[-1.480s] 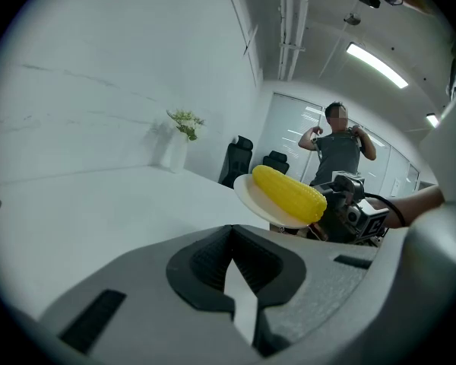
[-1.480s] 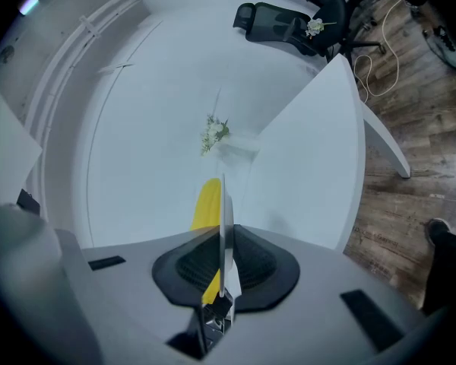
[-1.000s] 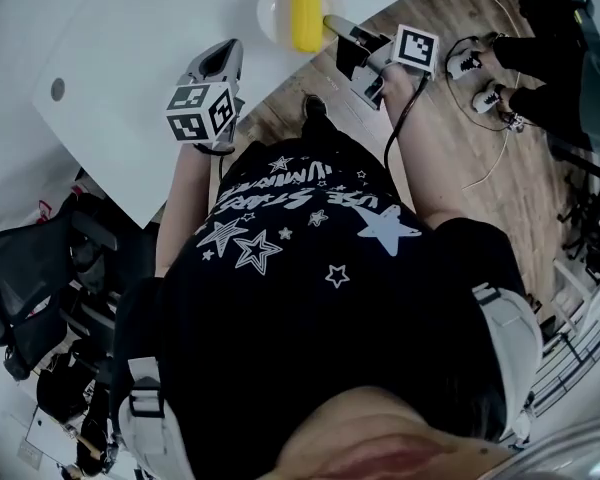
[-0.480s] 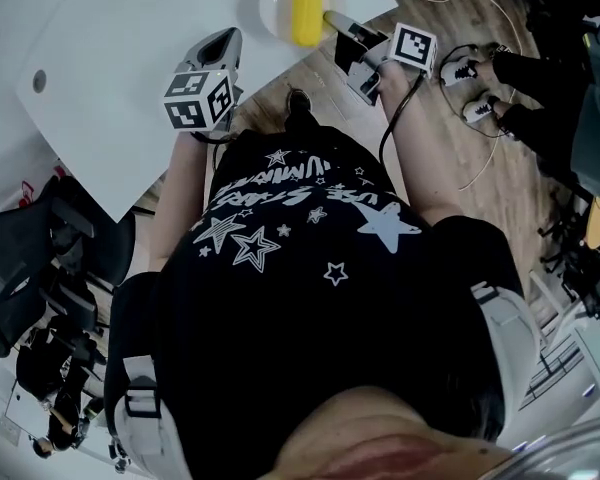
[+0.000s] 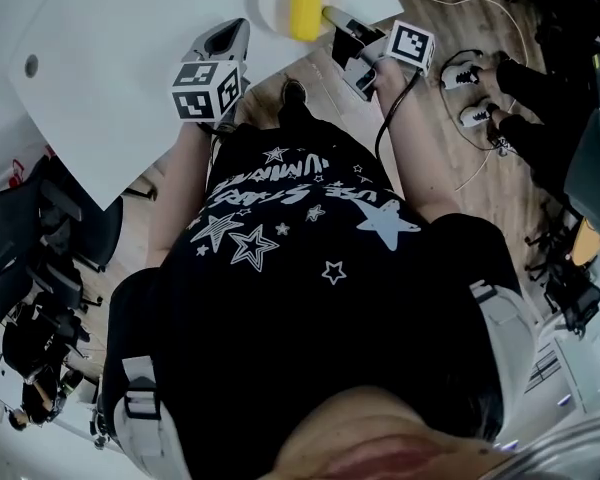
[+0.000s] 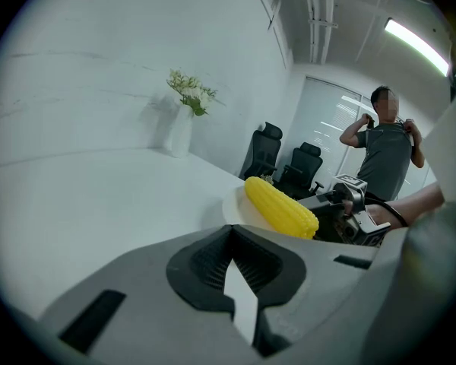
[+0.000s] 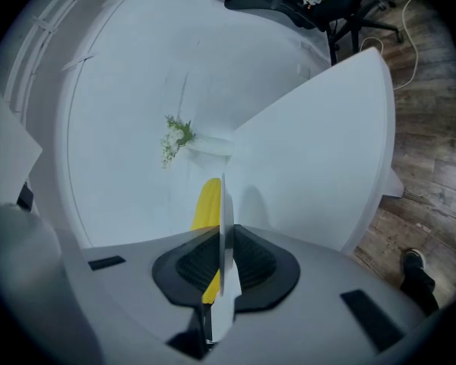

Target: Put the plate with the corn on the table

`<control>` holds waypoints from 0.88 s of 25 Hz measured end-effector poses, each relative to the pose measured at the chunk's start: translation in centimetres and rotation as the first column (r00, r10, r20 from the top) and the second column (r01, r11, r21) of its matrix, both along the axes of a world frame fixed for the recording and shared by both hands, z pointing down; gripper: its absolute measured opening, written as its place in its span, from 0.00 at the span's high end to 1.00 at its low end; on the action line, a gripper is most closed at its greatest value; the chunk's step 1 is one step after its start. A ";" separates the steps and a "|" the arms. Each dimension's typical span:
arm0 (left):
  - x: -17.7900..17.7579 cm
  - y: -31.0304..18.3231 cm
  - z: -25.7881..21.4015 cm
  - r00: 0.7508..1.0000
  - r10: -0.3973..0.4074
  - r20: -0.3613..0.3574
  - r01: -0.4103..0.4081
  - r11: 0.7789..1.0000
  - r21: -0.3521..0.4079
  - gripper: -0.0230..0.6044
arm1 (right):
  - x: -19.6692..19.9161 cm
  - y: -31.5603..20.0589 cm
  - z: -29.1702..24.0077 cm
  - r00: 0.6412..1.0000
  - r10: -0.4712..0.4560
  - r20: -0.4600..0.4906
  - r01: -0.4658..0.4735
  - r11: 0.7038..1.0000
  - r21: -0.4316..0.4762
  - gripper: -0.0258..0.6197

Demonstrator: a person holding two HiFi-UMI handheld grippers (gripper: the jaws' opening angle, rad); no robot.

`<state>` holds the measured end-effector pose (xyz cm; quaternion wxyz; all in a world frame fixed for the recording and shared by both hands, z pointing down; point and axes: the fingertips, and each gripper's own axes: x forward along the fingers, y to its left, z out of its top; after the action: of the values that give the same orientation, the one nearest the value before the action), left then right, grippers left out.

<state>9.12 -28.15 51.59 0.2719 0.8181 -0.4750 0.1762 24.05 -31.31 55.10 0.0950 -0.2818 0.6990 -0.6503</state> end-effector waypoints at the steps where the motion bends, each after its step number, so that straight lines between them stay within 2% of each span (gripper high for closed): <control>1: 0.1 0.0 0.1 1.000 -0.002 -0.001 0.002 1.000 -0.005 0.96 | 0.1 0.0 0.2 1.000 -0.001 -0.004 0.001 1.000 -0.005 0.91; 12: 0.6 -0.3 1.9 1.000 0.006 0.005 -0.006 0.999 -0.035 0.96 | 0.7 0.0 1.8 0.999 0.031 -0.020 -0.032 0.998 -0.048 0.91; 22: 1.6 -0.3 2.0 1.000 0.025 0.001 -0.025 0.999 -0.036 0.96 | 1.1 0.2 2.3 0.996 0.043 -0.072 -0.050 0.993 -0.108 0.91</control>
<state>10.70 -28.44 53.59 0.2842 0.8190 -0.4615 0.1886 25.15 -31.06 57.36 0.0700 -0.3253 0.6584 -0.6751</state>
